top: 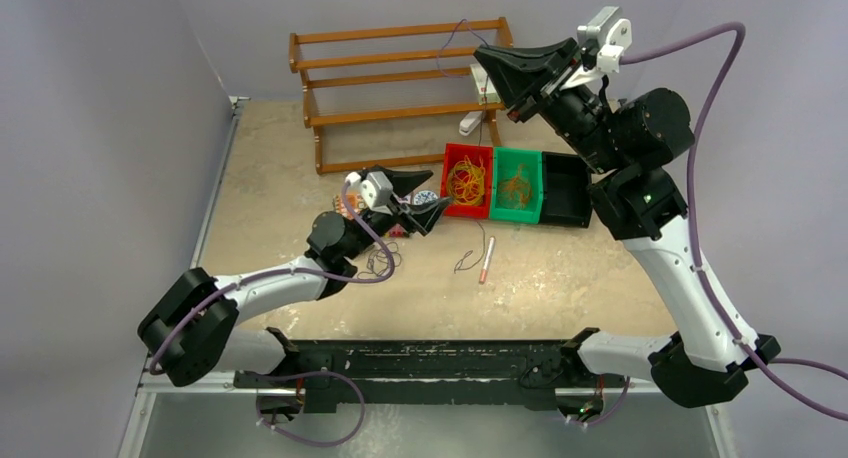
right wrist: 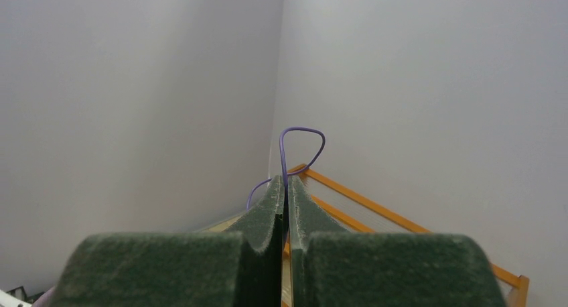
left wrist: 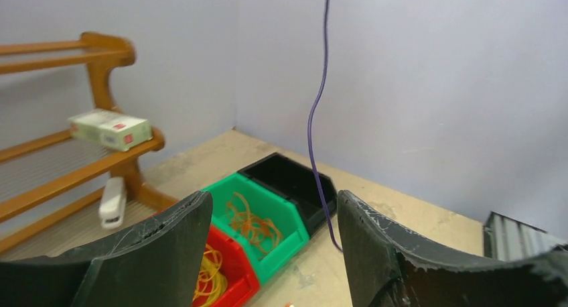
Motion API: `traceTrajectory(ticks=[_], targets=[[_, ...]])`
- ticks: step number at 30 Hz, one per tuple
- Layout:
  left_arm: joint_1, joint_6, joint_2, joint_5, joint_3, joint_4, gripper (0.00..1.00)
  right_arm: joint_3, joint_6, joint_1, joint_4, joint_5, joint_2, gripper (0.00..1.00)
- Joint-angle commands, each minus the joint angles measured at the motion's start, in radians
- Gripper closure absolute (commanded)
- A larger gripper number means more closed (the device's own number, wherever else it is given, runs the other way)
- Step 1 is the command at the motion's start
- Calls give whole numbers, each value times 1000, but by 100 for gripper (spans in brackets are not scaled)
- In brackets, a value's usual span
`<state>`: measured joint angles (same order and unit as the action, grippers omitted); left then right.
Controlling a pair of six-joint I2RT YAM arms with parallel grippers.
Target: Untangle the cables
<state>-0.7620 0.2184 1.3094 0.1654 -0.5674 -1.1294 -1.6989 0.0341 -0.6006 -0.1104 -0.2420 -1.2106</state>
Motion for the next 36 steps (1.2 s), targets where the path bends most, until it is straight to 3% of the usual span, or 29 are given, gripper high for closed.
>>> traceTrajectory(ticks=[1, 5, 8, 11, 15, 16, 26, 33, 36], targets=[[-6, 33, 22, 167, -54, -109, 33, -2, 15, 4, -41, -28, 20, 100], [-5, 27, 49, 148, -68, -104, 35, -2, 22, 3, -39, -45, 17, 100], [-6, 18, 74, 105, -84, -94, 42, -1, 27, 4, -39, -64, 12, 100], [-6, 21, 97, 101, -105, -75, 61, 1, 30, 4, -39, -69, 11, 100], [-5, 27, 88, 107, -118, -37, 97, 15, 28, 4, -34, -58, 19, 100], [-6, 26, 78, 99, -118, -25, 100, 26, 27, 4, -32, -48, 27, 100], [-5, -49, -123, -94, -142, 293, 100, 271, 13, 4, 148, 205, 156, 100], [-5, -68, -144, -121, -191, 359, 100, 471, -4, 4, 236, -1, 230, 93], [-6, -71, -146, -131, -208, 373, 100, 528, -3, 4, 257, -21, 224, 93]])
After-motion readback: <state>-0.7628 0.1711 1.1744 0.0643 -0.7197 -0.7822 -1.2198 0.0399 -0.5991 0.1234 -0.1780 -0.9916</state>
